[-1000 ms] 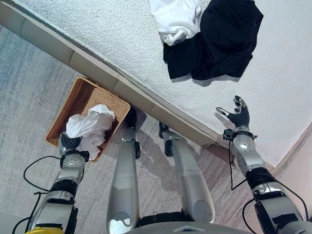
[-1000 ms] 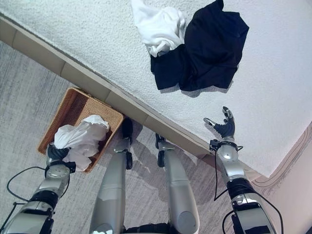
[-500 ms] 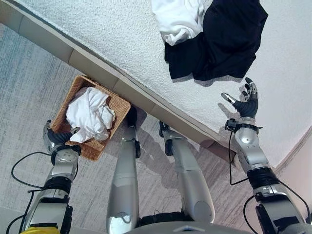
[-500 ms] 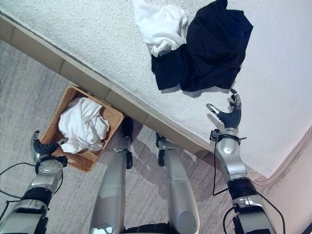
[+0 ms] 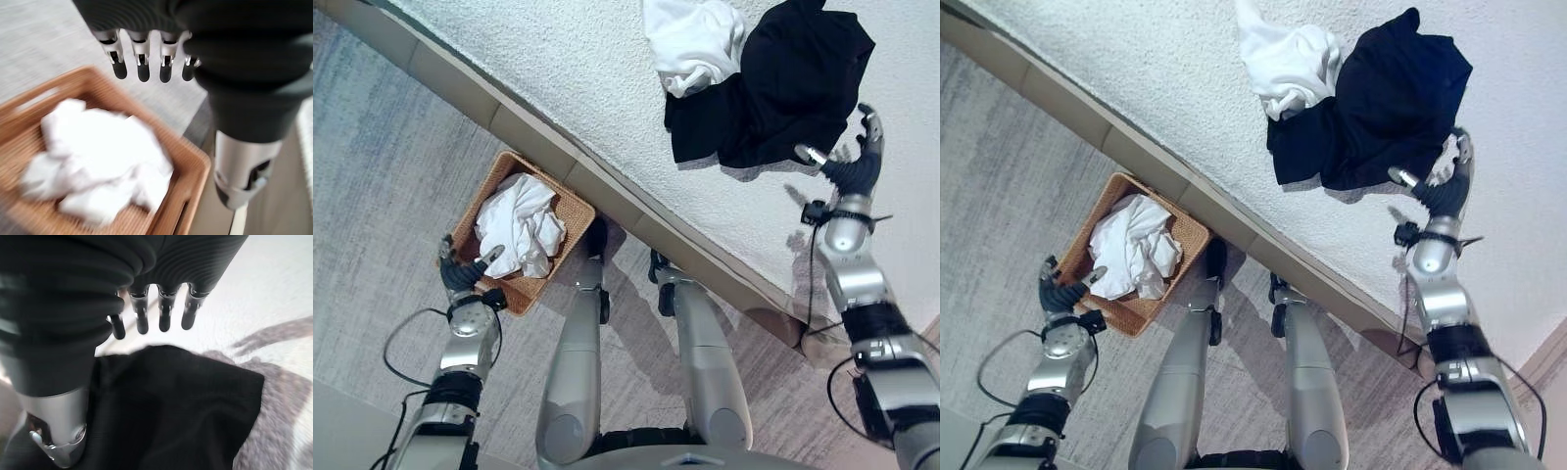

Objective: Pick up clothes into the bucket

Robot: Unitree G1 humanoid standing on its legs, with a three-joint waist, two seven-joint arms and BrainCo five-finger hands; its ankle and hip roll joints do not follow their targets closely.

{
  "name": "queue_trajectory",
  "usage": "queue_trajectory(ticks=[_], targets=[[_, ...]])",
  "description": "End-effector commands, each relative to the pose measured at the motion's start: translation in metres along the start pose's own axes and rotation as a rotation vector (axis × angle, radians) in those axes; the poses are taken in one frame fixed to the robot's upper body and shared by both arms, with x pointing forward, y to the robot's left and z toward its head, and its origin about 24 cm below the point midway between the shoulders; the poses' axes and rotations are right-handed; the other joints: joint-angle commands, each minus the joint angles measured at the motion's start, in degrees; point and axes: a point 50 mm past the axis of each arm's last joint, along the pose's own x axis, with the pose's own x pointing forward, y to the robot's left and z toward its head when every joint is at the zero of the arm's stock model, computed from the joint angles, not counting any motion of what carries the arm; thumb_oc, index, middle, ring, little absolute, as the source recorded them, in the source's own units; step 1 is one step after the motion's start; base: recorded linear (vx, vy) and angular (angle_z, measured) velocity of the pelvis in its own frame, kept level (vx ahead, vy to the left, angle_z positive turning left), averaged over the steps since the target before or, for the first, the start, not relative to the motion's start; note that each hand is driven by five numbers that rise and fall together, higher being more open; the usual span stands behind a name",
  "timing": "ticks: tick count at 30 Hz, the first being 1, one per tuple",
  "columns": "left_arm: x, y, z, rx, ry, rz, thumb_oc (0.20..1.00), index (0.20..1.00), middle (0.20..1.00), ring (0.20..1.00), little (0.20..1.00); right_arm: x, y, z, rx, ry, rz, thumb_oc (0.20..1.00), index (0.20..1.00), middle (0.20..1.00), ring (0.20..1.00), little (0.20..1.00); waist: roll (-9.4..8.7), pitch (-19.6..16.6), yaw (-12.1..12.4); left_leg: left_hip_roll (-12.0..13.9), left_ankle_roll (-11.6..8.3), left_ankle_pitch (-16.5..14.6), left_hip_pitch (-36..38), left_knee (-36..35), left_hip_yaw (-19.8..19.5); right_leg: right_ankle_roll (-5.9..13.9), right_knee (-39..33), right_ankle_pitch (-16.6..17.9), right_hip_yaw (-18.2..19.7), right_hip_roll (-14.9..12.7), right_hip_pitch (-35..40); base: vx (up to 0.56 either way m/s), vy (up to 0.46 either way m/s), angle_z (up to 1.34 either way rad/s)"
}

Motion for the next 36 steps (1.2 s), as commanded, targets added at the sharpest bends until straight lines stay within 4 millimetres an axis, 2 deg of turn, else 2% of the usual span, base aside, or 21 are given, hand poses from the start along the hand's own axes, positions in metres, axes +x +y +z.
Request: queue_trajectory(ticks=[1, 3, 7, 11, 12, 13, 14, 15, 16, 17, 19, 20, 21, 22, 23, 24, 25, 26, 29, 30, 36], targets=[[-0.014, -0.016, -0.007, -0.061, 0.001, -0.127, 1.000, 1.000, 1.000, 1.000, 1.000, 0.025, -0.023, 0.013, -0.049, -0.006, -0.028, 1.000, 1.000, 1.000, 1.000, 1.000, 3.62, -0.9, -0.2, 0.5, -0.47, -7.6, 0.2, 7.9, -2.0, 5.71, -5.3, 3.5, 0.8, -5.4, 3.5, -0.01, -0.068, 0.14], [-0.029, -0.043, -0.012, -0.046, 0.020, -0.287, 1.000, 1.000, 1.000, 1.000, 1.000, 0.046, -0.027, 0.013, -0.136, 0.093, -0.027, 1.000, 1.000, 1.000, 1.000, 1.000, 4.87, -0.9, 1.1, 0.5, -0.87, -6.5, 0.5, 6.4, -2.5, 5.43, -4.4, 3.0, 0.0, -5.6, 3.2, -0.01, -0.087, 0.17], [-0.042, -0.063, -0.013, 0.004, 0.015, -0.431, 1.000, 1.000, 1.000, 1.000, 1.000, 0.056, -0.035, 0.005, -0.236, 0.202, -0.002, 1.000, 1.000, 1.000, 1.000, 1.000, 6.04, -0.9, 1.7, 0.3, -1.13, -5.6, 0.6, 5.1, -3.4, 5.22, -3.1, 2.2, -1.0, -5.9, 2.7, 0.00, -0.076, 0.17], [-0.050, -0.072, -0.016, 0.028, 0.020, -0.497, 1.000, 1.000, 1.000, 1.000, 1.000, 0.055, -0.037, -0.005, -0.328, 0.253, 0.065, 1.000, 1.000, 1.000, 1.000, 1.000, 6.61, -0.9, 1.9, 0.2, -1.38, -6.5, 1.8, 4.2, -4.4, 5.31, -1.2, -0.4, -1.1, -6.3, 3.1, 0.04, -0.087, 0.09], [-0.048, -0.072, -0.013, 0.025, 0.012, -0.497, 1.000, 1.000, 1.000, 1.000, 1.000, 0.056, -0.038, -0.002, -0.323, 0.248, 0.060, 1.000, 1.000, 1.000, 1.000, 1.000, 6.78, -0.9, 2.0, 0.2, -1.23, -4.7, 0.5, 4.0, -4.4, 4.98, -1.8, 1.4, -1.6, -6.3, 1.9, 0.01, -0.040, 0.09], [-0.050, -0.072, -0.016, 0.030, 0.021, -0.505, 1.000, 1.000, 1.000, 1.000, 1.000, 0.053, -0.036, -0.008, -0.353, 0.265, 0.088, 1.000, 1.000, 1.000, 1.000, 1.000, 6.74, -0.9, 2.0, 0.1, -1.36, -6.3, 2.0, 4.0, -4.7, 5.25, -0.8, -0.7, -1.3, -6.4, 3.0, 0.01, -0.057, 0.14], [-0.050, -0.073, -0.014, 0.032, 0.015, -0.517, 1.000, 1.000, 1.000, 1.000, 1.000, 0.052, -0.036, -0.011, -0.404, 0.269, 0.124, 0.947, 0.947, 0.947, 0.947, 0.947, 7.00, -0.9, 2.1, 0.1, -1.36, -5.9, 2.2, 3.3, -5.2, 5.20, -0.4, -1.0, -1.5, -6.6, 2.8, 0.09, -0.082, 0.10], [-0.050, -0.073, -0.014, 0.032, 0.015, -0.517, 1.000, 1.000, 1.000, 1.000, 1.000, 0.052, -0.036, -0.011, -0.404, 0.269, 0.124, 0.831, 0.831, 0.831, 0.831, 0.831, 7.02, -0.9, 2.1, 0.1, -1.36, -5.9, 2.2, 3.3, -5.2, 5.20, -0.4, -1.0, -1.6, -6.6, 2.8, 0.02, -0.069, 0.13], [-0.050, -0.075, -0.013, 0.020, 0.016, -0.514, 1.000, 1.000, 1.000, 1.000, 1.000, 0.050, -0.035, -0.014, -0.408, 0.275, 0.138, 0.241, 0.241, 0.241, 0.241, 0.241, 7.32, -0.9, 2.1, 0.1, -1.42, -5.4, 2.6, 2.3, -5.5, 5.18, -0.1, -1.3, -1.8, -6.7, 2.6, 0.01, -0.032, 0.07], [-0.050, -0.075, -0.013, 0.020, 0.016, -0.514, 1.000, 1.000, 1.000, 1.000, 1.000, 0.050, -0.035, -0.014, -0.408, 0.275, 0.138, 0.200, 0.200, 0.200, 0.200, 0.200, 7.32, -0.9, 2.1, 0.1, -1.43, -5.3, 2.6, 2.2, -5.5, 5.18, -0.1, -1.3, -1.8, -6.7, 2.6, 0.01, -0.040, 0.10], [-0.048, -0.076, -0.011, 0.017, 0.012, -0.508, 1.000, 1.000, 1.000, 1.000, 1.000, 0.050, -0.034, -0.013, -0.400, 0.260, 0.134, 0.200, 0.200, 0.200, 0.200, 0.200, 7.45, -0.9, 2.1, 0.1, -1.45, -4.9, 2.9, 1.4, -5.7, 5.23, -0.1, -1.3, -1.8, -6.8, 2.5, -0.03, -0.008, 0.08], [-0.043, -0.077, -0.004, 0.015, -0.010, -0.501, 1.000, 1.000, 1.000, 1.000, 1.000, 0.051, -0.032, -0.008, -0.389, 0.231, 0.133, 0.200, 0.200, 0.200, 0.200, 0.200, 7.74, -0.9, 2.3, 0.3, -1.43, -2.6, 1.8, 0.3, -6.0, 4.89, -1.1, 0.7, -2.5, -6.7, 1.4, 0.01, -0.020, 0.05], [-0.045, -0.076, -0.007, 0.017, 0.000, -0.501, 1.000, 1.000, 1.000, 1.000, 1.000, 0.050, -0.032, -0.011, -0.394, 0.237, 0.138, 0.200, 0.200, 0.200, 0.200, 0.200, 7.55, -0.9, 2.2, 0.3, -1.57, -4.3, 3.3, 0.4, -6.0, 5.23, -0.5, -1.2, -2.0, -6.7, 2.6, -0.07, -0.002, 0.08], [-0.042, -0.077, -0.002, 0.008, -0.015, -0.495, 1.000, 1.000, 1.000, 1.000, 1.000, 0.053, -0.030, -0.002, -0.377, 0.199, 0.132, 0.200, 0.200, 0.200, 0.200, 0.200, 7.58, -0.9, 2.1, 0.5, -1.46, -2.3, 2.2, -0.4, -6.0, 4.91, -1.4, 1.0, -2.5, -6.5, 1.5, 0.08, -0.049, 0.08], [-0.043, -0.076, -0.005, 0.011, -0.005, -0.496, 1.000, 1.000, 1.000, 1.000, 1.000, 0.051, -0.029, -0.005, -0.382, 0.204, 0.137, 0.200, 0.200, 0.200, 0.200, 0.200, 7.38, -0.9, 1.9, 0.5, -1.59, -4.0, 3.7, -0.3, -6.0, 5.26, -0.8, -1.0, -2.0, -6.6, 2.7, -0.08, -0.003, 0.07], [-0.041, -0.078, -0.001, 0.004, -0.019, -0.490, 1.000, 1.000, 1.000, 1.000, 1.000, 0.055, -0.027, 0.009, -0.343, 0.137, 0.117, 0.200, 0.200, 0.200, 0.200, 0.200, 7.23, -0.9, 1.8, 0.7, -1.46, -2.1, 2.4, -0.8, -6.0, 5.03, -1.9, 1.2, -2.5, -6.4, 1.7, 0.00, -0.011, 0.04], [-0.041, -0.078, -0.001, 0.004, -0.019, -0.490, 1.000, 1.000, 1.000, 1.000, 1.000, 0.055, -0.027, 0.009, -0.343, 0.137, 0.117, 0.200, 0.200, 0.200, 0.200, 0.200, 7.25, -0.9, 1.8, 0.7, -1.46, -2.1, 2.4, -0.8, -6.0, 5.03, -2.0, 1.3, -2.5, -6.4, 1.7, -0.09, 0.013, 0.02], [-0.040, -0.077, 0.000, 0.000, -0.024, -0.480, 1.000, 1.000, 1.000, 1.000, 1.000, 0.058, -0.028, 0.030, -0.293, 0.034, 0.093, 0.200, 0.200, 0.200, 0.200, 0.200, 6.63, -0.9, 1.4, 0.9, -1.58, -1.9, 3.1, -1.3, -5.8, 5.24, -2.8, 1.7, -2.4, -6.2, 2.3, 0.00, 0.000, 0.00], [-0.039, -0.076, 0.001, 0.006, -0.029, -0.476, 1.000, 1.000, 1.000, 1.000, 1.000, 0.059, -0.033, 0.045, -0.254, -0.052, 0.066, 0.200, 0.200, 0.200, 0.200, 0.200, 5.86, -0.9, 0.8, 1.1, -1.72, -2.0, 3.7, -1.3, -5.6, 5.42, -3.7, 2.2, -2.4, -6.0, 3.3, -0.01, 0.004, -0.04], [-0.037, -0.074, 0.001, 0.018, -0.033, -0.469, 1.000, 1.000, 1.000, 1.000, 1.000, 0.059, -0.042, 0.064, -0.234, -0.152, 0.042, 0.200, 0.200, 0.200, 0.200, 0.200, 4.91, -0.9, 0.0, 1.1, -1.79, -2.3, 4.6, -1.0, -5.2, 5.65, -4.5, 2.8, -2.1, -5.7, 4.3, -0.01, 0.011, -0.08], [-0.031, -0.064, 0.002, 0.049, -0.041, -0.446, 1.000, 1.000, 1.000, 1.000, 1.000, 0.052, -0.071, 0.085, -0.185, -0.285, -0.050, 0.200, 0.200, 0.200, 0.200, 0.200, 1.76, -0.9, -1.5, 1.8, -1.76, -4.5, 9.4, 0.8, -3.2, 6.45, -7.8, 4.9, -0.8, -4.8, 10.3, -0.03, 0.048, -0.07]])
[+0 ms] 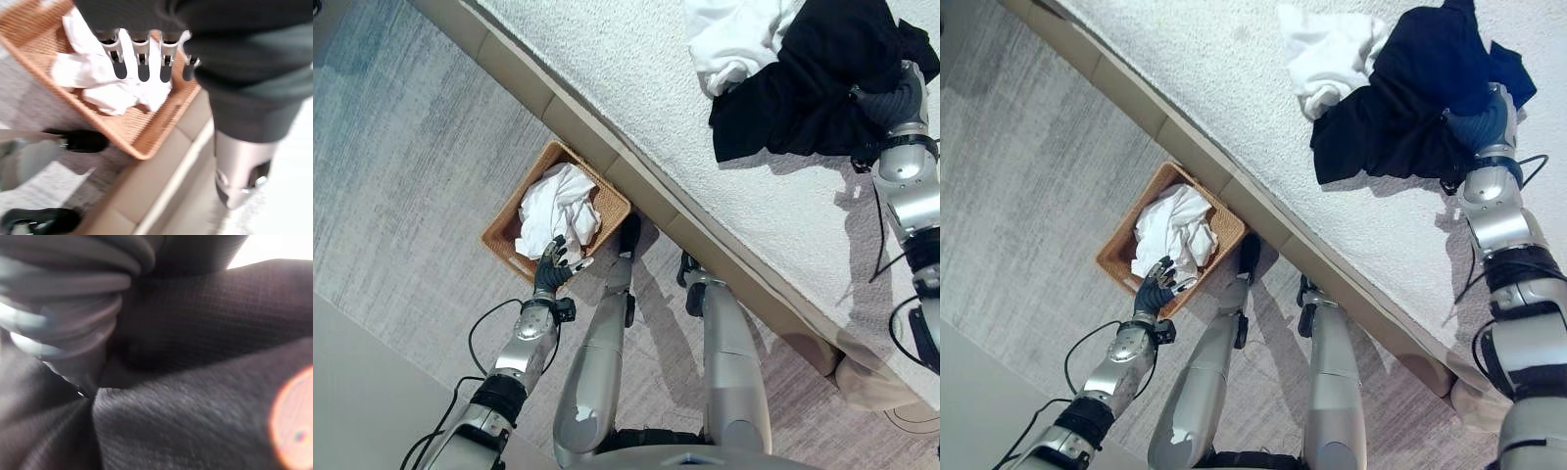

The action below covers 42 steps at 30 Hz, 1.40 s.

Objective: Pick up clothes into the bucket

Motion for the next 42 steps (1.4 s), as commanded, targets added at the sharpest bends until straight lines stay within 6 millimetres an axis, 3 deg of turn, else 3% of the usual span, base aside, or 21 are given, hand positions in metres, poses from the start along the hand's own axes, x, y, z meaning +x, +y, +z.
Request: queue_trajectory(ticks=[1, 6, 8, 19, 25, 26, 27, 28, 29, 30, 33, 36, 41, 42], targets=[[-0.004, 0.013, -0.003, 0.068, -0.010, 0.027, 1.000, 1.000, 1.000, 1.000, 1.000, 0.012, -0.038, 0.030, 0.031, -0.152, -0.159, 0.200, 0.200, 0.200, 0.200, 0.200, -3.20, -0.1, -2.0, 3.5, -2.31, -9.0, 4.3, 6.1, -0.1, 7.38, -9.5, 6.5, 2.2, -2.4, 7.0, -0.02, 0.023, -0.12], [-0.004, 0.030, -0.001, 0.072, -0.016, 0.070, 1.000, 1.000, 1.000, 1.000, 1.000, 0.007, -0.064, 0.037, -0.012, -0.219, -0.235, 0.200, 0.200, 0.200, 0.200, 0.200, -5.26, -0.3, -2.8, 4.1, -2.22, -10.1, 12.1, 5.3, 1.4, 7.95, -14.0, 8.0, 3.0, -1.4, 15.6, 0.00, 0.028, -0.16], [-0.006, 0.038, -0.002, 0.072, -0.008, 0.091, 1.000, 1.000, 1.000, 1.000, 1.000, 0.002, -0.070, 0.034, -0.004, -0.222, -0.246, 0.200, 0.200, 0.200, 0.200, 0.200, -5.89, -2.7, -3.0, 4.2, -2.09, -10.5, 15.5, 4.0, 2.0, 8.12, -16.1, 8.4, 3.1, -1.1, 19.2, 0.05, 0.028, -0.21], [-0.011, 0.050, 0.003, 0.084, -0.023, 0.079, 1.000, 1.000, 1.000, 1.000, 1.000, -0.010, -0.075, 0.034, 0.045, -0.250, -0.269, 0.200, 0.200, 0.200, 0.200, 0.200, -5.60, -11.4, -3.7, 4.2, -1.76, -11.1, 25.3, -0.4, 3.6, 8.51, -21.8, 8.8, 3.7, -0.9, 29.2, 0.08, 0.023, -0.10], [-0.014, 0.034, 0.025, 0.040, -0.106, -0.065, 1.000, 1.000, 1.000, 1.000, 1.000, -0.014, -0.061, 0.047, 0.073, -0.312, -0.169, 0.200, 0.200, 0.200, 0.200, 0.200, -5.08, -15.8, -4.0, 4.3, -1.84, -11.9, 29.5, -1.7, 4.5, 8.70, -24.9, 9.0, 3.7, -0.7, 33.9, 0.08, 0.005, -0.03], [-0.013, 0.029, 0.033, 0.044, -0.137, -0.104, 1.000, 1.000, 1.000, 1.000, 1.000, -0.015, -0.055, 0.050, 0.075, -0.325, -0.127, 0.200, 0.200, 0.200, 0.200, 0.200, -5.10, -16.6, -4.1, 4.2, -1.84, -12.2, 30.2, -1.7, 4.7, 8.70, -25.1, 8.9, 4.0, -0.6, 34.6, 0.12, -0.004, 0.00], [-0.011, 0.021, 0.054, 0.075, -0.210, -0.180, 1.000, 1.000, 1.000, 1.000, 1.000, -0.017, -0.043, 0.058, 0.071, -0.360, -0.027, 0.200, 0.200, 0.200, 0.200, 0.200, -5.02, -17.9, -4.2, 4.2, -1.90, -12.7, 31.1, -1.5, 4.8, 8.70, -25.3, 8.8, 4.2, -0.6, 35.7, 0.10, -0.008, -0.01], [-0.011, 0.021, 0.054, 0.074, -0.209, -0.180, 1.000, 1.000, 1.000, 1.000, 1.000, -0.016, -0.043, 0.058, 0.071, -0.360, -0.026, 0.200, 0.200, 0.200, 0.200, 0.200, -5.01, -17.8, -4.2, 4.3, -1.90, -12.8, 31.3, -1.4, 4.8, 8.70, -25.4, 8.7, 4.2, -0.6, 35.8, 0.12, -0.010, -0.01], [-0.009, 0.014, 0.071, 0.094, -0.267, -0.226, 1.000, 1.000, 1.000, 1.000, 1.000, -0.018, -0.033, 0.064, 0.075, -0.379, 0.055, 0.200, 0.200, 0.200, 0.200, 0.200, -4.97, -18.9, -4.3, 4.3, -1.96, -13.2, 32.6, -1.5, 5.1, 8.72, -26.0, 8.6, 4.2, -0.7, 37.3, 0.06, -0.008, -0.03], [-0.009, 0.014, 0.071, 0.094, -0.267, -0.226, 1.000, 1.000, 1.000, 1.000, 1.000, -0.018, -0.033, 0.064, 0.075, -0.379, 0.056, 0.200, 0.200, 0.200, 0.200, 0.200, -4.97, -18.8, -4.3, 4.3, -1.96, -13.2, 32.7, -1.5, 5.1, 8.72, -26.0, 8.6, 4.2, -0.7, 37.3, 0.10, -0.018, -0.03], [-0.007, -0.007, 0.102, 0.136, -0.371, -0.336, 1.000, 1.000, 1.000, 1.000, 1.000, -0.028, -0.008, 0.076, 0.144, -0.413, 0.262, 0.200, 0.200, 0.200, 0.200, 0.200, -4.99, -21.4, -4.6, 4.8, -2.09, -13.4, 35.3, -2.8, 5.7, 8.79, -27.8, 8.6, 4.0, -0.6, 40.1, 0.10, -0.027, -0.04], [-0.005, -0.018, 0.111, 0.151, -0.399, -0.380, 1.000, 1.000, 1.000, 1.000, 1.000, -0.031, 0.000, 0.082, 0.187, -0.427, 0.341, 0.200, 0.200, 0.200, 0.200, 0.200, -4.97, -22.3, -4.7, 4.9, -2.12, -13.4, 36.4, -3.4, 5.7, 8.81, -28.5, 8.6, 3.9, -0.5, 41.3, 0.07, -0.017, -0.02], [0.005, -0.056, 0.135, 0.191, -0.459, -0.494, 1.000, 1.000, 1.000, 1.000, 1.000, -0.043, 0.027, 0.107, 0.287, -0.481, 0.575, 0.200, 0.200, 0.200, 0.200, 0.200, -5.12, -24.2, -5.1, 5.3, -2.34, -13.4, 38.6, -4.5, 6.1, 8.79, -29.9, 8.7, 3.6, -0.4, 43.7, 0.05, -0.012, -0.02], [0.005, -0.056, 0.136, 0.190, -0.461, -0.494, 1.000, 1.000, 1.000, 1.000, 1.000, -0.043, 0.026, 0.108, 0.287, -0.482, 0.575, 0.200, 0.200, 0.200, 0.200, 0.200, -5.08, -24.1, -5.1, 5.3, -2.34, -13.4, 38.6, -4.5, 6.1, 8.79, -29.9, 8.7, 3.6, -0.4, 43.8, 0.04, -0.012, -0.01]])
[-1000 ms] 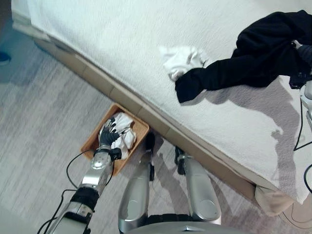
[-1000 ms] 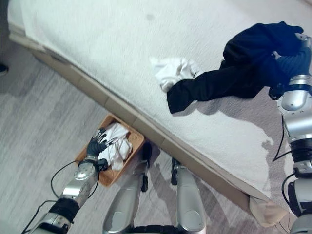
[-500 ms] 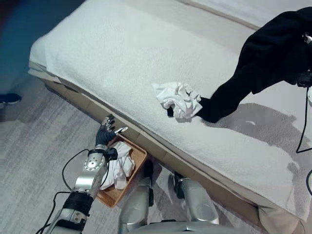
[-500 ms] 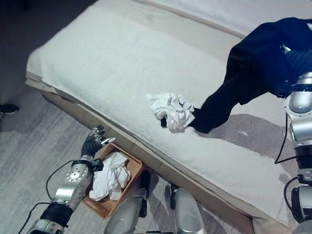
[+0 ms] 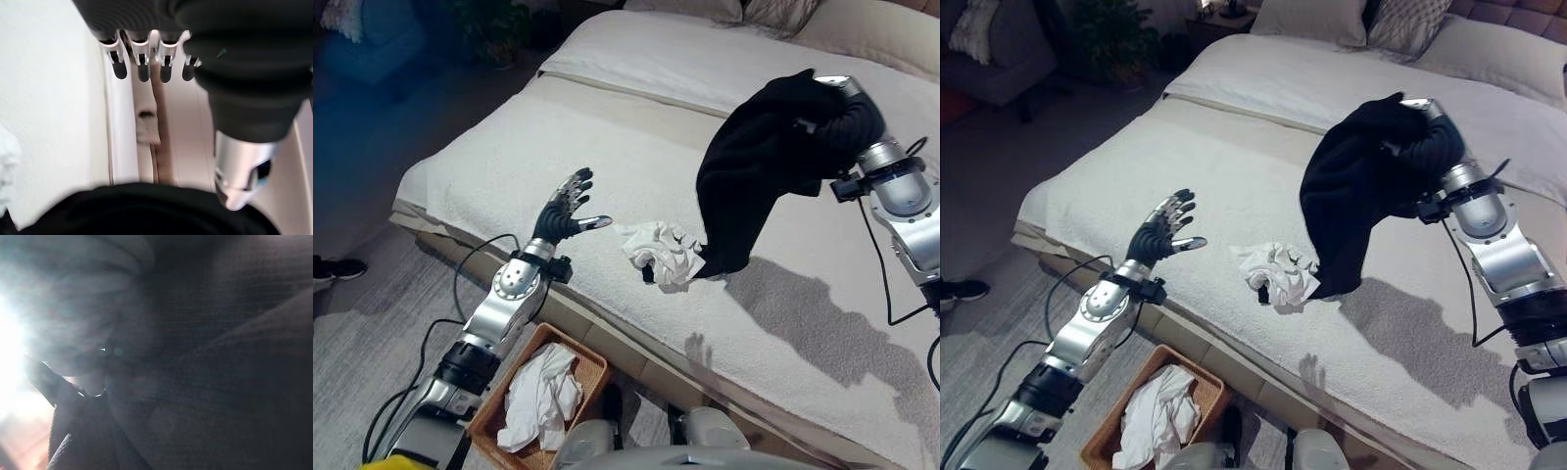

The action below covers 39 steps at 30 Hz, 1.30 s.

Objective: Pick up clothes into the bucket

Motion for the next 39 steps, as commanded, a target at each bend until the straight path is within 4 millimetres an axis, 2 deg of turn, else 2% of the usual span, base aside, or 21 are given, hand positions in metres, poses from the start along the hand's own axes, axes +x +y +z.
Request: queue_trajectory(ticks=[1, 2, 3, 7, 8, 9, 10, 13, 16, 17, 20, 25, 26, 27, 28, 34, 37, 38, 39], targets=[[0.020, -0.006, 0.013, 0.026, -0.055, -0.032, 1.000, 1.000, 1.000, 1.000, 1.000, 0.017, -0.002, 0.055, 0.096, -0.229, 0.053, 0.200, 0.200, 0.200, 0.200, 0.200, -3.96, -5.6, 0.2, 1.4, -1.96, -8.0, 2.4, 3.9, 1.4, 6.23, -9.6, 7.0, -0.1, -5.7, 4.5, 0.00, 0.000, 0.00], [0.020, -0.006, 0.013, 0.025, -0.055, -0.032, 1.000, 1.000, 1.000, 1.000, 1.000, 0.018, -0.003, 0.055, 0.096, -0.229, 0.052, 0.200, 0.200, 0.200, 0.200, 0.200, -3.94, -5.6, 0.2, 1.4, -1.97, -8.0, 2.5, 3.9, 1.4, 6.23, -9.6, 7.0, -0.1, -5.7, 4.5, 0.04, -0.014, -0.02], [0.031, -0.017, 0.018, 0.020, -0.064, -0.074, 1.000, 1.000, 1.000, 1.000, 1.000, 0.021, 0.009, 0.062, 0.112, -0.253, 0.115, 0.200, 0.200, 0.200, 0.200, 0.200, -3.95, -5.9, 0.1, 1.5, -2.00, -7.9, 2.8, 3.7, 1.4, 6.25, -9.8, 6.9, -0.3, -5.6, 5.1, 0.00, 0.000, 0.00], [0.044, -0.031, 0.028, 0.019, -0.086, -0.131, 1.000, 1.000, 1.000, 1.000, 1.000, 0.024, 0.021, 0.070, 0.116, -0.279, 0.172, 0.200, 0.200, 0.200, 0.200, 0.200, -3.77, -6.1, -0.2, 1.5, -2.04, -7.9, 3.2, 3.6, 1.3, 6.21, -9.8, 6.8, -0.4, -5.6, 5.4, 0.00, 0.000, 0.00], [0.051, -0.041, 0.033, 0.026, -0.098, -0.167, 1.000, 1.000, 1.000, 1.000, 1.000, 0.025, 0.030, 0.075, 0.135, -0.297, 0.219, 0.200, 0.200, 0.200, 0.200, 0.200, -3.73, -6.4, -0.3, 1.5, -2.03, -7.9, 3.4, 3.4, 1.2, 6.24, -9.9, 6.7, -0.5, -5.5, 5.7, 0.00, 0.000, 0.00], [0.051, -0.041, 0.033, 0.026, -0.098, -0.167, 1.000, 1.000, 1.000, 1.000, 1.000, 0.025, 0.030, 0.075, 0.135, -0.297, 0.219, 0.200, 0.200, 0.200, 0.200, 0.200, -3.72, -6.3, -0.3, 1.5, -2.03, -7.9, 3.4, 3.4, 1.2, 6.24, -9.9, 6.7, -0.6, -5.5, 5.7, 0.00, 0.000, 0.00], [0.057, -0.050, 0.034, 0.043, -0.093, -0.187, 1.000, 1.000, 1.000, 1.000, 1.000, 0.025, 0.039, 0.083, 0.153, -0.328, 0.269, 0.200, 0.200, 0.200, 0.200, 0.200, -3.75, -6.4, -0.4, 1.6, -2.04, -7.9, 3.6, 3.4, 1.2, 6.23, -9.9, 6.6, -0.6, -5.5, 6.1, 0.00, 0.000, 0.00], [0.063, -0.061, 0.033, 0.057, -0.085, -0.202, 1.000, 1.000, 1.000, 1.000, 1.000, 0.023, 0.044, 0.090, 0.193, -0.360, 0.297, 0.200, 0.200, 0.200, 0.200, 0.200, -3.81, -6.5, -0.6, 1.7, -2.01, -8.0, 3.8, 3.4, 1.1, 6.22, -9.9, 6.4, -0.8, -5.5, 6.3, 0.00, 0.000, 0.00], [0.066, -0.071, 0.034, 0.030, -0.083, -0.234, 1.000, 1.000, 1.000, 1.000, 1.000, 0.022, 0.048, 0.094, 0.211, -0.377, 0.313, 0.200, 0.200, 0.200, 0.200, 0.200, -3.82, -6.4, -0.7, 1.7, -2.00, -8.0, 3.9, 3.5, 1.0, 6.23, -9.8, 6.4, -1.0, -5.5, 6.4, 0.00, 0.000, 0.00], [0.066, -0.084, 0.035, -0.050, -0.072, -0.292, 1.000, 1.000, 1.000, 1.000, 1.000, 0.022, 0.052, 0.097, 0.243, -0.391, 0.332, 0.200, 0.200, 0.200, 0.200, 0.200, -3.67, -6.4, -0.9, 1.8, -2.01, -7.9, 4.0, 3.4, 1.0, 6.20, -9.8, 6.4, -1.0, -5.5, 6.5, 0.00, 0.000, 0.00], [0.064, -0.103, 0.034, -0.145, -0.033, -0.404, 1.000, 1.000, 1.000, 1.000, 1.000, 0.022, 0.056, 0.101, 0.248, -0.404, 0.357, 0.200, 0.200, 0.200, 0.200, 0.200, -3.49, -6.4, -1.2, 1.9, -2.05, -7.8, 4.0, 3.3, 0.9, 6.23, -9.8, 6.5, -1.1, -5.5, 6.5, 0.00, 0.000, 0.00], [0.059, -0.115, 0.034, -0.199, 0.010, -0.504, 1.000, 1.000, 1.000, 1.000, 1.000, 0.020, 0.059, 0.102, 0.266, -0.408, 0.370, 0.200, 0.200, 0.200, 0.200, 0.200, -3.33, -6.4, -1.4, 1.8, -2.10, -7.7, 4.0, 3.3, 0.7, 6.30, -9.9, 6.5, -1.2, -5.5, 6.6, 0.00, 0.000, 0.00], [0.057, -0.118, 0.031, -0.219, 0.035, -0.522, 0.875, 0.875, 0.875, 0.875, 0.875, 0.020, 0.060, 0.102, 0.272, -0.410, 0.371, 0.200, 0.200, 0.200, 0.200, 0.200, -3.32, -6.4, -1.5, 1.8, -2.10, -7.7, 3.9, 3.3, 0.7, 6.31, -9.8, 6.5, -1.2, -5.5, 6.4, 0.00, 0.000, 0.00], [0.057, -0.116, 0.030, -0.225, 0.040, -0.517, 0.564, 0.564, 0.564, 0.564, 0.564, 0.019, 0.061, 0.103, 0.274, -0.414, 0.373, 0.200, 0.200, 0.200, 0.200, 0.200, -3.31, -6.4, -1.5, 1.8, -2.12, -7.7, 3.9, 3.3, 0.7, 6.32, -9.8, 6.5, -1.3, -5.5, 6.4, 0.00, 0.000, 0.00], [0.057, -0.115, 0.028, -0.235, 0.047, -0.508, 0.200, 0.200, 0.200, 0.200, 0.200, 0.018, 0.061, 0.102, 0.283, -0.415, 0.368, 0.200, 0.200, 0.200, 0.200, 0.200, -3.31, -6.4, -1.5, 1.8, -2.11, -7.7, 3.9, 3.3, 0.7, 6.33, -9.8, 6.5, -1.3, -5.5, 6.4, 0.00, 0.000, 0.00], [0.053, -0.112, 0.019, -0.295, 0.080, -0.489, 0.200, 0.200, 0.200, 0.200, 0.200, 0.017, 0.059, 0.096, 0.293, -0.401, 0.330, 0.200, 0.200, 0.200, 0.200, 0.200, -3.52, -6.4, -1.4, 1.8, -2.02, -7.8, 4.0, 3.3, 0.5, 6.29, -9.7, 6.4, -1.2, -5.5, 6.4, 0.00, 0.000, 0.00], [0.046, -0.100, 0.008, -0.392, 0.099, -0.400, 0.200, 0.200, 0.200, 0.200, 0.200, 0.014, 0.053, 0.082, 0.313, -0.365, 0.260, 0.200, 0.200, 0.200, 0.200, 0.200, -3.74, -6.3, -1.2, 1.7, -1.89, -8.1, 4.0, 3.6, 0.4, 6.19, -9.6, 6.2, -1.3, -5.4, 6.5, 0.00, 0.000, 0.00], [0.044, -0.098, 0.005, -0.400, 0.103, -0.388, 0.200, 0.200, 0.200, 0.200, 0.200, 0.013, 0.052, 0.079, 0.312, -0.356, 0.245, 0.416, 0.416, 0.416, 0.416, 0.416, -3.76, -6.2, -1.1, 1.8, -1.85, -8.1, 3.9, 3.6, 0.4, 6.15, -9.5, 6.2, -1.3, -5.5, 6.5, 0.00, 0.000, 0.00], [0.044, -0.098, 0.005, -0.400, 0.104, -0.388, 0.200, 0.200, 0.200, 0.200, 0.200, 0.013, 0.052, 0.079, 0.312, -0.356, 0.245, 0.545, 0.545, 0.545, 0.545, 0.545, -3.77, -6.3, -1.1, 1.8, -1.85, -8.1, 3.9, 3.6, 0.4, 6.15, -9.5, 6.2, -1.3, -5.5, 6.5, 0.00, 0.000, 0.00]])
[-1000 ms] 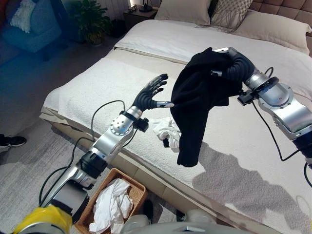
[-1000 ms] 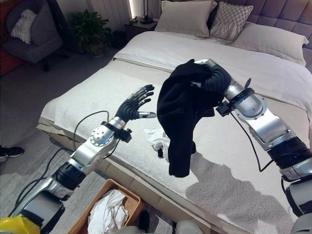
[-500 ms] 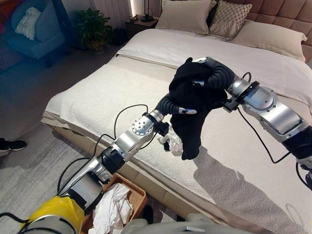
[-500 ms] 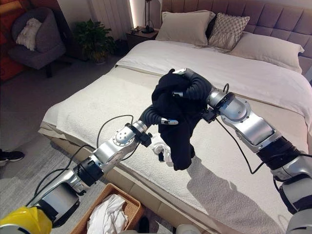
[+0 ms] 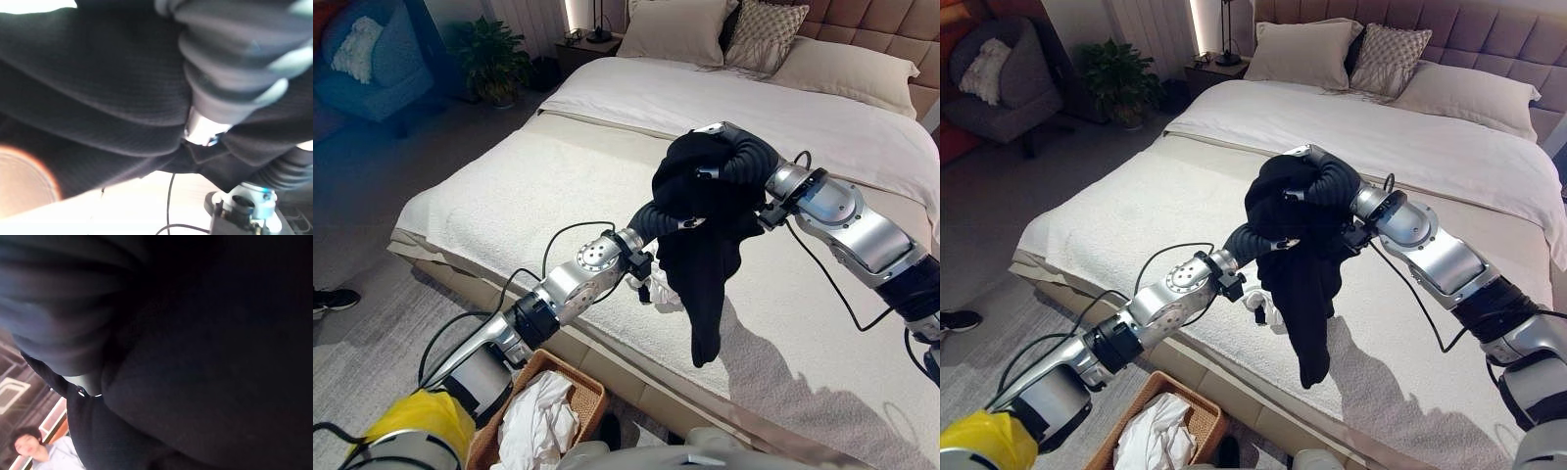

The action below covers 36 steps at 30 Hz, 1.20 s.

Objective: Pick up clothes into the bucket

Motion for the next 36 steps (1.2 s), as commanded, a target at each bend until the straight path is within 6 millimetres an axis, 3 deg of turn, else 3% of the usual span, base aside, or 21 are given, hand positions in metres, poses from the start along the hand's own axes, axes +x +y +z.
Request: queue_trajectory(ticks=[1, 2, 6, 7, 11, 14, 15, 16, 17, 18, 19, 20, 21, 23, 24, 25, 28, 29, 35, 36], targets=[[0.002, 0.001, -0.002, -0.107, -0.049, 0.029, 0.200, 0.200, 0.200, 0.200, 0.200, -0.001, -0.016, 0.039, 0.059, -0.246, -0.150, 0.865, 0.865, 0.865, 0.865, 0.865, -3.76, -2.9, 0.5, 1.6, -1.74, -8.1, 1.8, 4.6, 0.5, 5.56, -4.0, 3.4, -0.9, -5.9, 2.0, 0.00, 0.000, 0.00], [0.002, 0.000, -0.002, -0.107, -0.048, 0.029, 0.200, 0.200, 0.200, 0.200, 0.200, -0.001, -0.016, 0.039, 0.060, -0.246, -0.150, 1.000, 1.000, 1.000, 1.000, 1.000, -3.78, -3.0, 0.5, 1.6, -1.74, -8.1, 1.8, 4.6, 0.5, 5.56, -4.0, 3.4, -0.9, -5.9, 2.0, 0.00, 0.000, 0.00], [-0.018, 0.017, -0.011, -0.206, -0.083, 0.151, 0.200, 0.200, 0.200, 0.200, 0.200, -0.024, -0.026, 0.011, 0.124, -0.178, -0.292, 1.000, 1.000, 1.000, 1.000, 1.000, -3.87, -3.1, 0.9, 1.6, -1.56, -8.3, 1.8, 4.5, 0.2, 5.44, -4.0, 3.2, -1.2, -6.0, 2.2, 0.00, 0.000, 0.00], [-0.018, 0.017, -0.011, -0.206, -0.083, 0.151, 0.200, 0.200, 0.200, 0.200, 0.200, -0.024, -0.026, 0.011, 0.124, -0.178, -0.292, 1.000, 1.000, 1.000, 1.000, 1.000, -3.87, -3.1, 1.0, 1.6, -1.56, -8.3, 1.8, 4.5, 0.2, 5.44, -4.0, 3.2, -1.2, -6.0, 2.2, 0.00, 0.000, 0.00], [-0.041, 0.033, -0.011, -0.209, -0.127, 0.248, 0.200, 0.200, 0.200, 0.200, 0.200, -0.053, -0.032, -0.020, 0.188, -0.087, -0.458, 1.000, 1.000, 1.000, 1.000, 1.000, -3.79, -2.9, 1.2, 1.5, -1.40, -8.5, 1.8, 4.6, 0.1, 5.41, -3.9, 3.0, -1.3, -6.1, 2.2, 0.00, 0.000, 0.01], [-0.065, 0.046, -0.009, -0.176, -0.172, 0.337, 0.200, 0.200, 0.200, 0.200, 0.200, -0.079, -0.026, -0.048, 0.250, -0.006, -0.596, 1.000, 1.000, 1.000, 1.000, 1.000, -3.69, -2.8, 1.4, 1.4, -1.19, -8.8, 1.7, 4.7, 0.0, 5.34, -3.8, 2.8, -1.3, -6.1, 2.1, 0.00, 0.000, 0.02], [-0.083, 0.055, -0.005, -0.128, -0.198, 0.389, 0.200, 0.200, 0.200, 0.200, 0.200, -0.097, -0.020, -0.067, 0.290, 0.067, -0.675, 1.000, 1.000, 1.000, 1.000, 1.000, -3.65, -2.7, 1.5, 1.3, -1.10, -8.9, 1.6, 4.8, -0.2, 5.29, -3.9, 2.7, -1.3, -6.1, 2.1, 0.00, 0.000, 0.00], [-0.083, 0.055, -0.005, -0.128, -0.198, 0.389, 0.200, 0.200, 0.200, 0.200, 0.200, -0.097, -0.020, -0.067, 0.290, 0.067, -0.675, 1.000, 1.000, 1.000, 1.000, 1.000, -3.66, -2.7, 1.5, 1.3, -1.10, -8.9, 1.6, 4.8, -0.2, 5.29, -3.9, 2.7, -1.3, -6.1, 2.1, 0.00, 0.000, 0.00], [-0.103, 0.064, 0.000, -0.089, -0.234, 0.461, 0.200, 0.200, 0.200, 0.200, 0.200, -0.120, -0.009, -0.090, 0.347, 0.162, -0.773, 1.000, 1.000, 1.000, 1.000, 1.000, -3.52, -2.4, 1.6, 1.3, -0.99, -9.0, 1.3, 4.9, -0.4, 5.18, -3.8, 2.6, -1.3, -6.1, 1.9, 0.00, 0.000, 0.00], [-0.104, 0.064, 0.000, -0.089, -0.232, 0.462, 0.200, 0.200, 0.200, 0.200, 0.200, -0.120, -0.008, -0.090, 0.348, 0.163, -0.772, 1.000, 1.000, 1.000, 1.000, 1.000, -3.58, -2.5, 1.6, 1.3, -1.00, -9.0, 1.3, 4.9, -0.4, 5.17, -3.8, 2.5, -1.3, -6.1, 1.9, 0.00, 0.000, 0.00], [-0.120, 0.069, 0.001, -0.085, -0.262, 0.525, 0.200, 0.200, 0.200, 0.200, 0.200, -0.135, 0.005, -0.107, 0.396, 0.239, -0.822, 1.000, 1.000, 1.000, 1.000, 1.000, -3.49, -2.1, 1.6, 1.2, -0.94, -9.1, 1.1, 5.0, -0.5, 5.09, -3.7, 2.4, -1.3, -6.0, 1.6, 0.00, 0.000, 0.00], [-0.120, 0.069, 0.001, -0.085, -0.260, 0.526, 0.200, 0.200, 0.200, 0.200, 0.200, -0.136, 0.006, -0.107, 0.397, 0.240, -0.822, 1.000, 1.000, 1.000, 1.000, 1.000, -3.51, -2.2, 1.6, 1.3, -0.94, -9.1, 1.1, 5.0, -0.5, 5.09, -3.7, 2.4, -1.3, -6.0, 1.6, -0.01, 0.007, 0.04], [-0.134, 0.072, 0.004, -0.086, -0.302, 0.586, 0.200, 0.200, 0.200, 0.200, 0.200, -0.152, 0.024, -0.128, 0.473, 0.336, -0.882, 1.000, 1.000, 1.000, 1.000, 1.000, -3.44, -1.7, 1.6, 1.2, -0.89, -9.1, 0.6, 5.2, -0.6, 5.01, -3.5, 2.4, -1.2, -6.0, 1.2, 0.00, 0.000, 0.00], [-0.142, 0.073, 0.007, -0.077, -0.325, 0.620, 0.200, 0.200, 0.200, 0.200, 0.200, -0.162, 0.034, -0.136, 0.488, 0.397, -0.889, 1.000, 1.000, 1.000, 1.000, 1.000, -3.43, -1.3, 1.7, 1.1, -0.85, -9.1, 0.3, 5.4, -0.7, 4.96, -3.3, 2.4, -1.2, -6.0, 0.8, -0.02, 0.002, 0.01], [-0.156, 0.075, 0.018, -0.052, -0.388, 0.663, 0.200, 0.200, 0.200, 0.200, 0.200, -0.176, 0.054, -0.151, 0.496, 0.515, -0.878, 1.000, 1.000, 1.000, 1.000, 1.000, -3.33, -0.6, 1.7, 1.0, -0.85, -9.1, -0.5, 5.7, -0.7, 4.90, -3.0, 2.4, -1.1, -6.0, 0.0, -0.05, 0.005, 0.01], [-0.157, 0.074, 0.017, -0.052, -0.386, 0.665, 0.200, 0.200, 0.200, 0.200, 0.200, -0.176, 0.055, -0.151, 0.497, 0.516, -0.877, 1.000, 1.000, 1.000, 1.000, 1.000, -3.35, -0.7, 1.6, 1.0, -0.85, -9.1, -0.6, 5.8, -0.7, 4.90, -3.0, 2.4, -1.2, -6.0, -0.1, -0.06, 0.006, 0.02], [-0.182, 0.073, 0.049, 0.062, -0.530, 0.723, 0.200, 0.200, 0.200, 0.200, 0.200, -0.206, 0.093, -0.180, 0.512, 0.760, -0.824, 1.000, 1.000, 1.000, 1.000, 1.000, -3.05, 0.9, 2.0, 0.9, -0.97, -8.8, -2.4, 6.6, -1.1, 4.79, -2.5, 2.6, -1.1, -6.1, -1.7, -0.07, 0.007, 0.02], [-0.182, 0.073, 0.049, 0.063, -0.530, 0.724, 0.200, 0.200, 0.200, 0.200, 0.200, -0.206, 0.093, -0.180, 0.512, 0.759, -0.824, 1.000, 1.000, 1.000, 1.000, 1.000, -3.05, 0.9, 2.0, 0.9, -0.97, -8.8, -2.5, 6.6, -1.1, 4.79, -2.5, 2.6, -1.1, -6.1, -1.8, -0.05, 0.004, 0.03], [-0.208, 0.059, 0.101, 0.189, -0.781, 0.687, 0.200, 0.200, 0.200, 0.200, 0.200, -0.253, 0.142, -0.215, 0.503, 1.142, -0.726, 1.000, 1.000, 1.000, 1.000, 1.000, -2.49, 2.5, 3.3, 0.6, -1.31, -8.4, -4.4, 7.4, -2.1, 4.73, -1.5, 2.6, -1.6, -6.1, -3.4, -0.02, 0.001, 0.02], [-0.208, 0.059, 0.101, 0.189, -0.782, 0.688, 0.200, 0.200, 0.200, 0.200, 0.200, -0.252, 0.141, -0.215, 0.503, 1.140, -0.726, 1.000, 1.000, 1.000, 1.000, 1.000, -2.51, 2.5, 3.3, 0.6, -1.31, -8.4, -4.4, 7.4, -2.1, 4.73, -1.5, 2.6, -1.6, -6.1, -3.4, 0.00, 0.000, 0.00]])
